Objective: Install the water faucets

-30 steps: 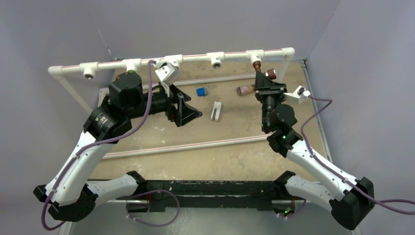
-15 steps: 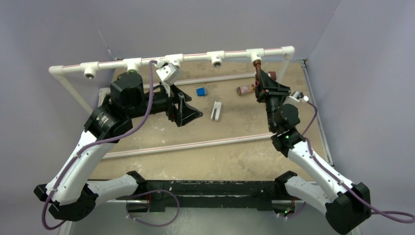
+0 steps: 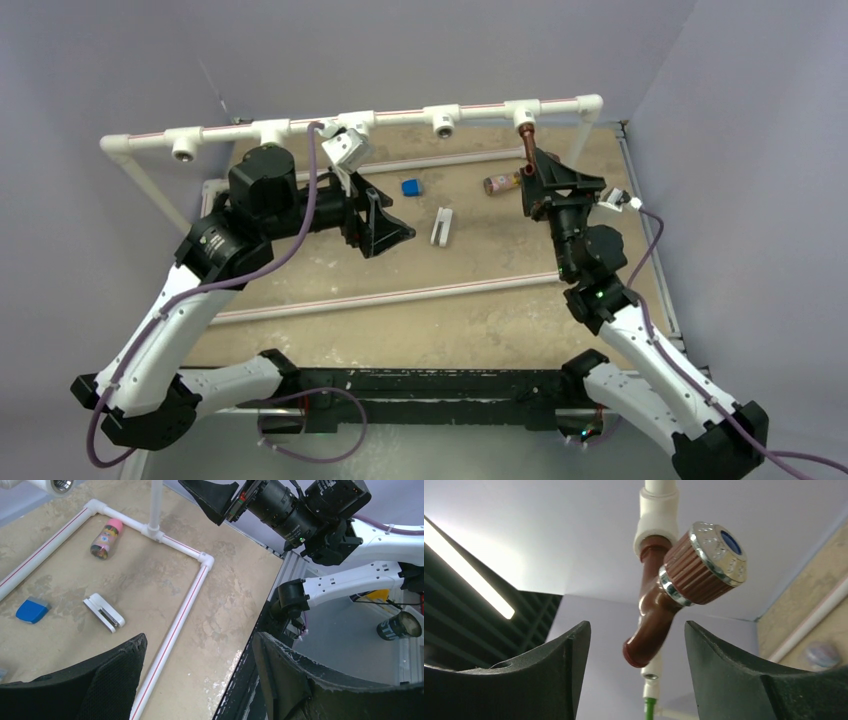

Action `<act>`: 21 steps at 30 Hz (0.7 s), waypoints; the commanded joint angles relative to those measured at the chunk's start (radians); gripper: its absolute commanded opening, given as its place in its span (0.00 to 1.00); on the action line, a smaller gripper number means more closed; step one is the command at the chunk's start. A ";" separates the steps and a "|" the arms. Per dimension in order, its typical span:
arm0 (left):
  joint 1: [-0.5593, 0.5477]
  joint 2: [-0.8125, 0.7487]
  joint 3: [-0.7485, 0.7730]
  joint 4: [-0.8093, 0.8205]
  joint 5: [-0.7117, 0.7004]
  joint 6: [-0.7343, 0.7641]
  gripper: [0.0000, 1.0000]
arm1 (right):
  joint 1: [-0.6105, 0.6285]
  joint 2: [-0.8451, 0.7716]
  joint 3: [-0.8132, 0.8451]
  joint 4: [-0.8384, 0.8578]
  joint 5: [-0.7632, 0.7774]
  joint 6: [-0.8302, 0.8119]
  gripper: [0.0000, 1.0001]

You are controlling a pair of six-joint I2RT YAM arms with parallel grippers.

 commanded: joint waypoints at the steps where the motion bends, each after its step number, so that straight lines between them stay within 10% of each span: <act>1: -0.005 0.004 0.035 -0.010 0.002 -0.008 0.77 | 0.002 -0.036 0.026 -0.115 -0.031 -0.165 0.72; 21: -0.005 0.001 0.047 -0.016 0.001 0.001 0.77 | 0.002 -0.099 0.147 -0.359 -0.084 -1.368 0.77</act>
